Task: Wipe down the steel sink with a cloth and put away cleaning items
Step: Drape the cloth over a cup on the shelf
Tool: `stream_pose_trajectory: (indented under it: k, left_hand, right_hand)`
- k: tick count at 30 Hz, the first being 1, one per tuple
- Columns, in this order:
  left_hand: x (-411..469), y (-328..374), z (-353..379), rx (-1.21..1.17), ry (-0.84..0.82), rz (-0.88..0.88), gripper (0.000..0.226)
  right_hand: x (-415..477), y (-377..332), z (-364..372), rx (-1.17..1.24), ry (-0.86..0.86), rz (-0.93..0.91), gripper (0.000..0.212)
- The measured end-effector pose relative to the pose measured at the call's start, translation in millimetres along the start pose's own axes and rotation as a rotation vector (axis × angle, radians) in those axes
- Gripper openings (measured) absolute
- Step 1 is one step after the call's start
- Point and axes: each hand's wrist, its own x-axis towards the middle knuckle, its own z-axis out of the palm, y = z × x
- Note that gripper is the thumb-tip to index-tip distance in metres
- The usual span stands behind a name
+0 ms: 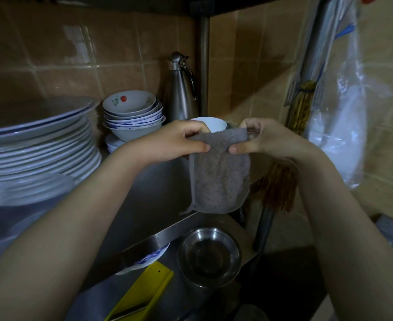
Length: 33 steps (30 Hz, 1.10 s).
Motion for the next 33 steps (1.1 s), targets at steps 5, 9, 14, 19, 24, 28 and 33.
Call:
stream_pose_trajectory:
  k: [5,9,14,19,24,28,33]
  left_hand:
    - [6,1,-7,-0.093,0.044,-0.109,0.021]
    - [15,-32,6,-0.182,0.06,-0.352,0.022]
    - [21,-87,27,-0.064,0.202,-0.554,0.03]
    - [32,-119,31,0.053,0.396,-0.561,0.029]
    - [34,-139,28,0.23,0.441,-0.54,0.023]
    - [28,-156,33,0.213,0.491,-0.566,0.036]
    - [25,-164,32,0.285,0.467,-0.583,0.035]
  right_hand:
    - [4,-4,-15,0.052,-0.031,0.027,0.031]
    - [33,15,-13,-0.21,-0.063,0.223,0.023]
    - [63,62,12,-0.303,0.06,0.238,0.032]
    - [85,96,33,-0.157,0.316,0.245,0.036]
    - [94,123,46,-0.197,0.346,0.208,0.018]
    - [93,131,50,-0.333,0.185,0.273,0.045]
    - [89,127,55,-0.365,0.148,0.254,0.05]
